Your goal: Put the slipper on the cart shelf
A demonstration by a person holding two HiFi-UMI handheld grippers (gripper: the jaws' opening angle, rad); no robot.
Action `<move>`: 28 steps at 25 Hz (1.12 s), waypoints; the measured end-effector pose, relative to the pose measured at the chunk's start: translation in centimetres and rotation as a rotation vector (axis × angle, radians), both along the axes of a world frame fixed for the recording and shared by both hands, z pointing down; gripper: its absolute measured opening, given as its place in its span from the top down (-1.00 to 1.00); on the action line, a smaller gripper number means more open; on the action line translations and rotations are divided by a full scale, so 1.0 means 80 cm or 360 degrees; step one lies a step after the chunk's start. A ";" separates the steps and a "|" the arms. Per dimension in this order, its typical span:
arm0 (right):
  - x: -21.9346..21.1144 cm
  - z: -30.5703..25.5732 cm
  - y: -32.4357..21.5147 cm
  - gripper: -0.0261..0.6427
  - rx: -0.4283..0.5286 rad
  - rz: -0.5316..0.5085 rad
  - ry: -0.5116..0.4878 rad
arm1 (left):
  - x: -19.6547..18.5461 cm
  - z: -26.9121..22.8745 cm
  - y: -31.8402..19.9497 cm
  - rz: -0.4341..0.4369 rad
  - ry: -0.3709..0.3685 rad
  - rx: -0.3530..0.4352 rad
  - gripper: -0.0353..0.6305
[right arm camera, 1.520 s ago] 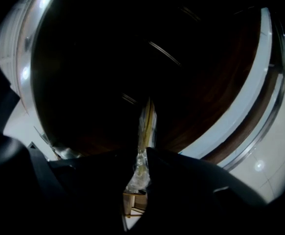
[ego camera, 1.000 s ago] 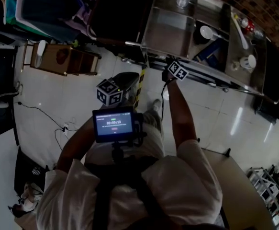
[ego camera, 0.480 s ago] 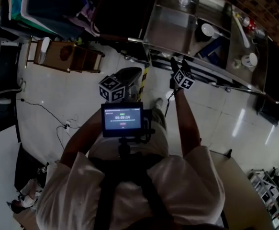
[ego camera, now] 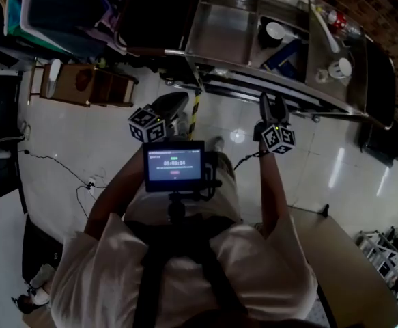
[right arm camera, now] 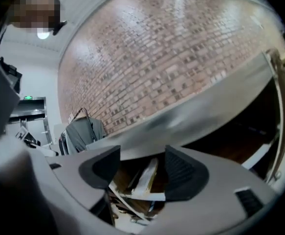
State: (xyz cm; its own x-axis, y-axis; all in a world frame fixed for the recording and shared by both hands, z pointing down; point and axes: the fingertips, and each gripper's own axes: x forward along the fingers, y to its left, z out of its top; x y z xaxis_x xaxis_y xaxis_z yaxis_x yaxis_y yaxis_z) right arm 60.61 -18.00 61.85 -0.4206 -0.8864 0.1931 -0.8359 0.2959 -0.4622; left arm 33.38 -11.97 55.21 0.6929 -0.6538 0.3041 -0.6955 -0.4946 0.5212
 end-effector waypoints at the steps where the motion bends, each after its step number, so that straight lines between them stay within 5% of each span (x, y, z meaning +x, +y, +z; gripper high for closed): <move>1: 0.010 -0.015 0.005 0.05 0.0039 0.0010 0.0009 | 0.003 0.001 0.003 -0.0003 -0.0001 0.0001 0.92; 16: 0.046 -0.184 0.084 0.63 0.0462 -0.0079 0.0236 | 0.035 -0.040 0.029 -0.0066 0.0123 0.0103 0.92; 28: 0.081 -0.214 0.145 0.86 0.0481 -0.0212 0.0368 | 0.088 -0.046 0.054 0.0016 0.0171 0.0182 0.92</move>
